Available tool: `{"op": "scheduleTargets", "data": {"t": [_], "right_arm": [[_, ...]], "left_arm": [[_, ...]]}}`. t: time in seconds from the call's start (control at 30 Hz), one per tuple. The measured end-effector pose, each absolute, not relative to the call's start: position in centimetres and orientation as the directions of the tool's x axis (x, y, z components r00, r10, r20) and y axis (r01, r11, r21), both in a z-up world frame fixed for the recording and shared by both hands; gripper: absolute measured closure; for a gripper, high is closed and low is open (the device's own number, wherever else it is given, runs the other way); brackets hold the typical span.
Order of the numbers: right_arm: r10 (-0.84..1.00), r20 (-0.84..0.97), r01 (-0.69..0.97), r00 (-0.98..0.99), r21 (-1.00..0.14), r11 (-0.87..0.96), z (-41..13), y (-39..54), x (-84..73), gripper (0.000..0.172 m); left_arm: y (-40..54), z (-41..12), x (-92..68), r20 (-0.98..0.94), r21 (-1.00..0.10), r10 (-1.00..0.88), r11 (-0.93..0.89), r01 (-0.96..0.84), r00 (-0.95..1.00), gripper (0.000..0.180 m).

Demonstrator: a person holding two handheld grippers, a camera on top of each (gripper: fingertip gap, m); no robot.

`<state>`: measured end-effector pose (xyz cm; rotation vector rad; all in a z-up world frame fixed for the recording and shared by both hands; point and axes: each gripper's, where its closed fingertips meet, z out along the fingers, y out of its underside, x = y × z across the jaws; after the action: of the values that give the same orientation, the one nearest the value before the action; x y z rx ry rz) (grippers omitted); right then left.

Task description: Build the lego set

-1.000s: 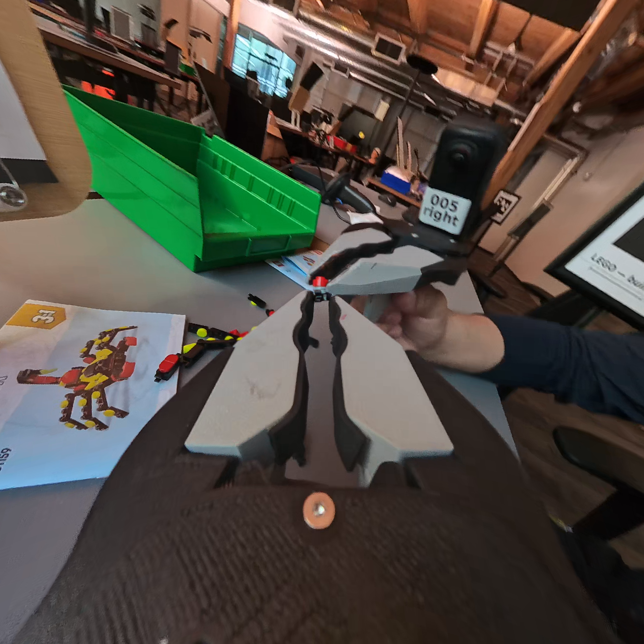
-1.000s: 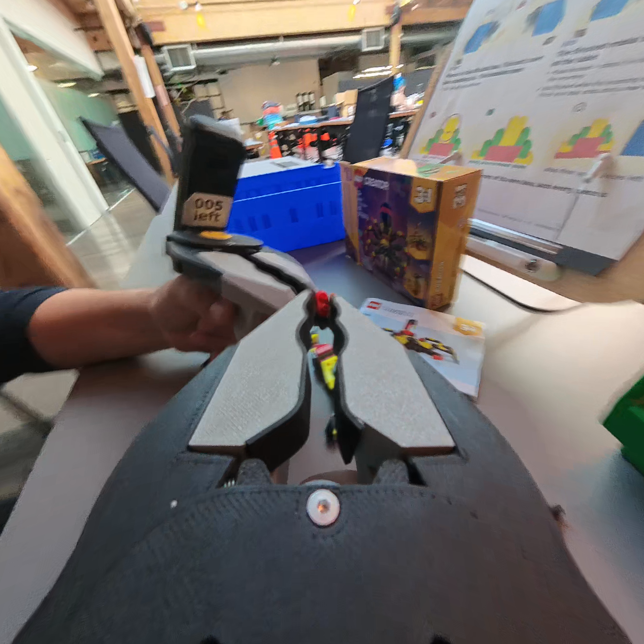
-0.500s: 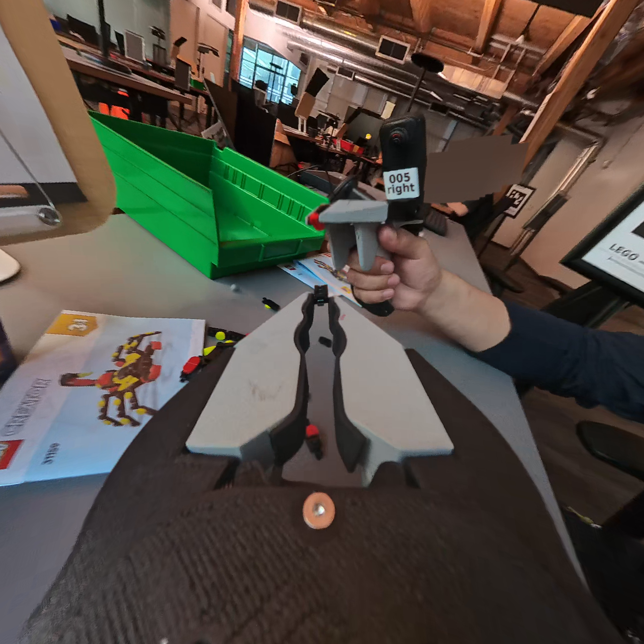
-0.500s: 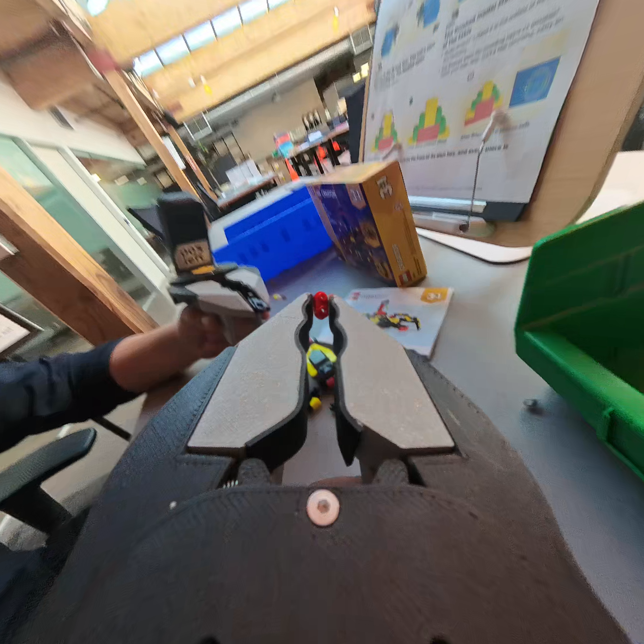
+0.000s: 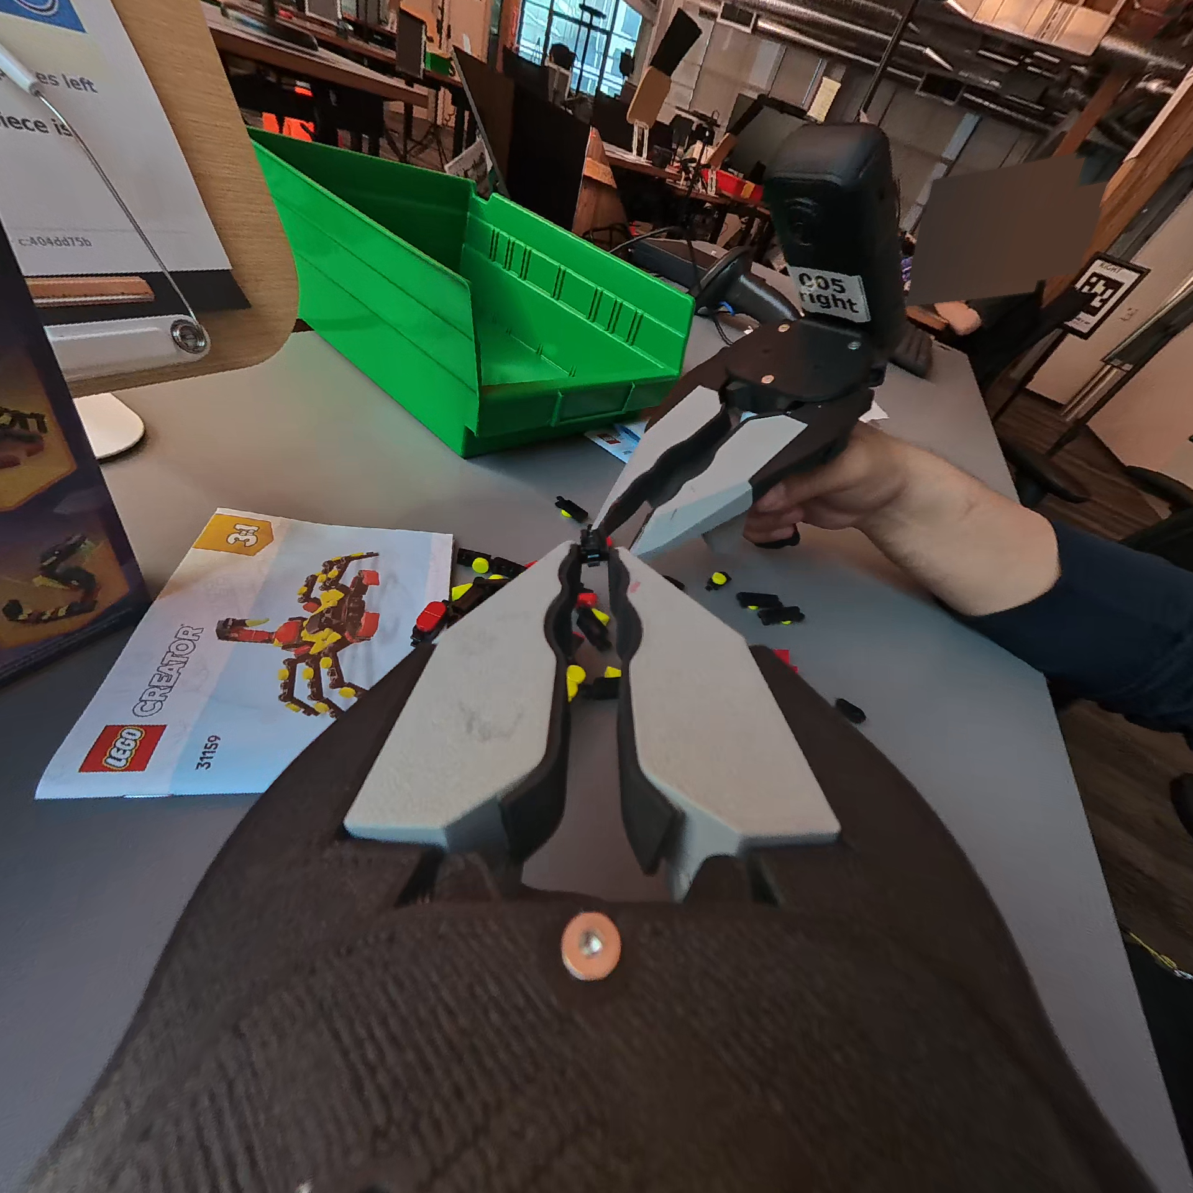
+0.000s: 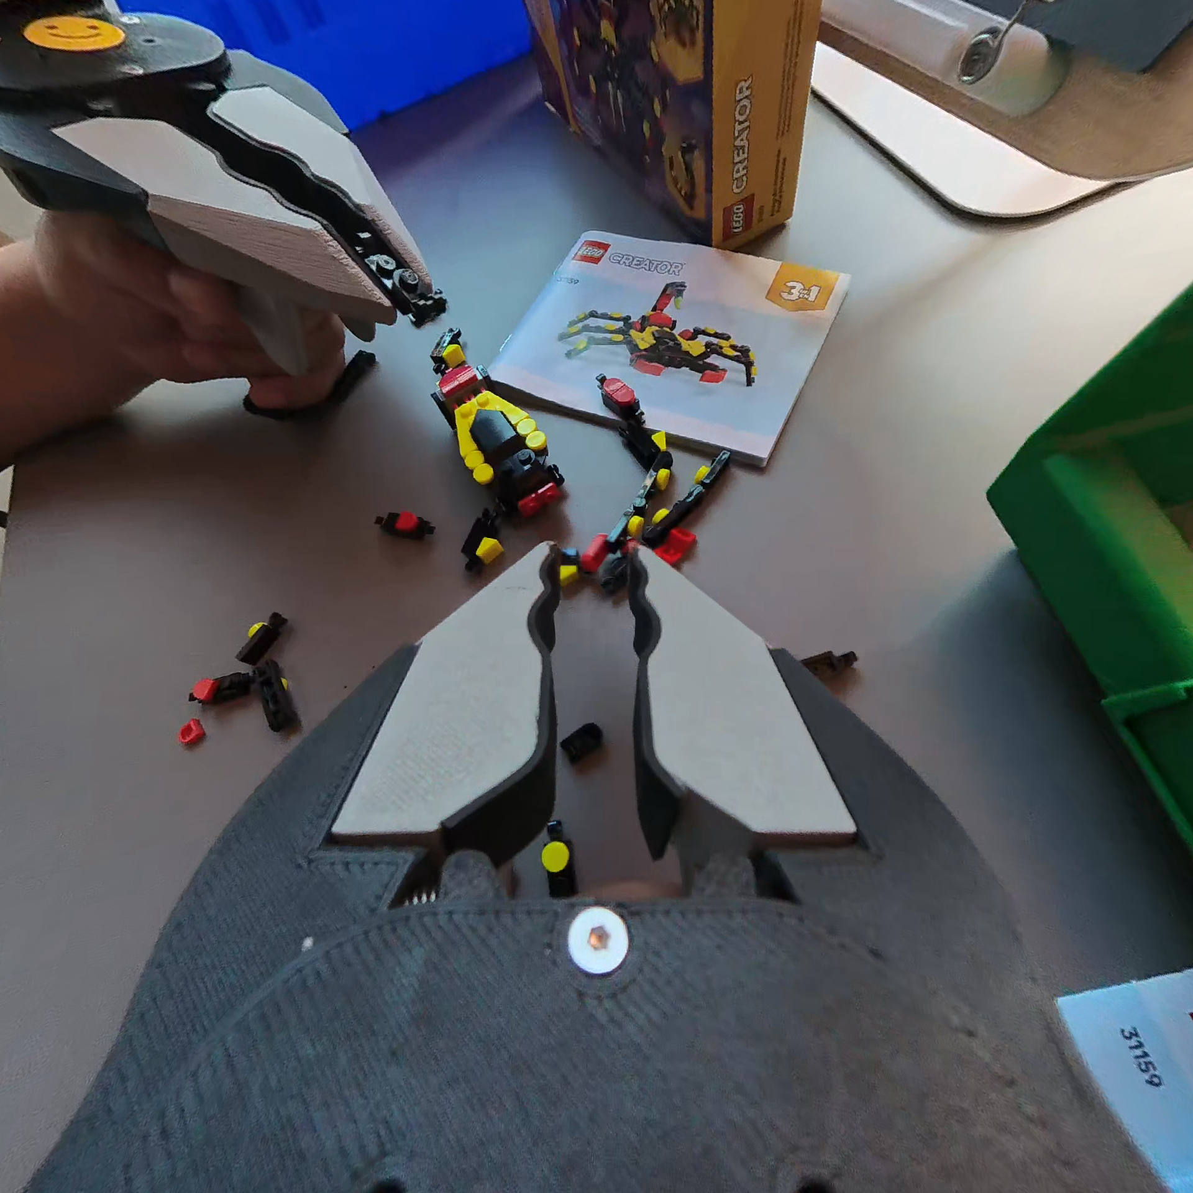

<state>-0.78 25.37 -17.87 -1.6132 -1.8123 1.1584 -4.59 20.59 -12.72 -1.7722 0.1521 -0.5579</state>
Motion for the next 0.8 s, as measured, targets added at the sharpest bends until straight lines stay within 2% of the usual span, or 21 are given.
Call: {"op": "scheduleTargets", "data": {"t": [0.13,0.27,0.4,0.6,0.8], "right_arm": [[0.987,-0.103,0.544,-0.122,-0.839,-0.02,-16.9,27.7,-0.8,0.157],[0.989,0.071,0.515,0.131,-0.857,-0.007,-15.7,33.8,0.6,0.158],[0.955,0.165,0.577,0.248,-0.817,-0.009,-16.7,37.6,2.8,0.158],[0.937,0.168,0.635,0.306,-0.77,-0.069,-18.2,39.3,4.1,0.162],[0.941,0.221,0.678,0.256,-0.735,-0.012,-19.3,38.1,3.3,0.163]], "left_arm": [[20.6,-12.7,-4.7,0.295,-0.94,-0.379,-0.281,0.195,0.877,0.175],[20.7,-12.7,-4.9,0.298,-0.939,-0.37,-0.281,0.2,0.88,0.175],[20.7,-12.8,-5.0,0.301,-0.938,-0.364,-0.282,0.204,0.881,0.175],[20.8,-12.7,-5.3,0.31,-0.935,-0.352,-0.28,0.217,0.883,0.175],[20.8,-12.8,-5.4,0.316,-0.933,-0.345,-0.282,0.223,0.884,0.175]]}}
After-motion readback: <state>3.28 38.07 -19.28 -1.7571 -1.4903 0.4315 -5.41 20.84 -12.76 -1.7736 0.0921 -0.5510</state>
